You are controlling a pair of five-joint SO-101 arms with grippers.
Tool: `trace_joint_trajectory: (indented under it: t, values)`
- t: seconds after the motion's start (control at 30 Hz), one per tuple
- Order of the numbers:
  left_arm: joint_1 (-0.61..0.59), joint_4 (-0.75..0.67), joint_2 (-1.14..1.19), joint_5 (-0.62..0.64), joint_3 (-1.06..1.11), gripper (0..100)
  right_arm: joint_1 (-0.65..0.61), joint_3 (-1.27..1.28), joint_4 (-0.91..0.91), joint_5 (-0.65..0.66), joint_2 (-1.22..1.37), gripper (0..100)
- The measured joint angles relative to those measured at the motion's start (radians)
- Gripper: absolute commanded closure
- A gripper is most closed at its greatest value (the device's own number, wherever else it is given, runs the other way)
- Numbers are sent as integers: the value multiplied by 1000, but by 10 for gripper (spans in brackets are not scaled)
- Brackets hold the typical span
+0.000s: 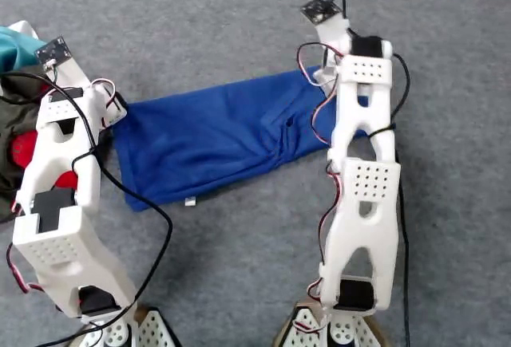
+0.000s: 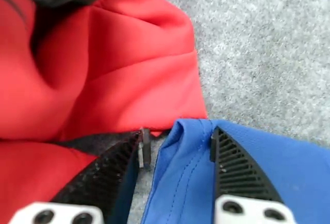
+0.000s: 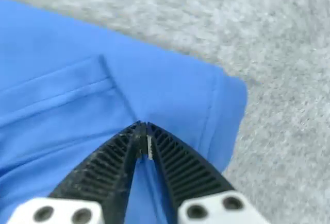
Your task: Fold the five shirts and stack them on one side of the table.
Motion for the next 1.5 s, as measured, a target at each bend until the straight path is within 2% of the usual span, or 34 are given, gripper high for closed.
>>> trace_joint_trajectory:
  t: [0.27, 0.47, 0.67, 0.87, 1.03, 1.27, 1.4, 1.5]
  values:
    - [0, 0, 32, 2, 0, 805, 60, -54, -115, -3, 112, 995]
    - [0, 0, 32, 0, 0, 805, 86, -140, -124, -5, 166, 995]
    - [0, 0, 32, 0, 0, 805, 89, -226, -14, -2, 167, 995]
    - [0, 6, 32, 0, -2, 800, 91, -493, 157, -5, 167, 995]
    - [0, 186, -34, 0, -86, 799, 107, -535, 129, -89, 173, 995]
    - [0, 542, -250, -55, -130, 799, 235, -535, 21, -169, 230, 995]
    - [0, 575, -336, -63, -3, 798, 255, -535, -38, -169, 233, 994]
    - [0, 500, -354, -68, 130, 798, 255, -500, -98, -167, 233, 995]
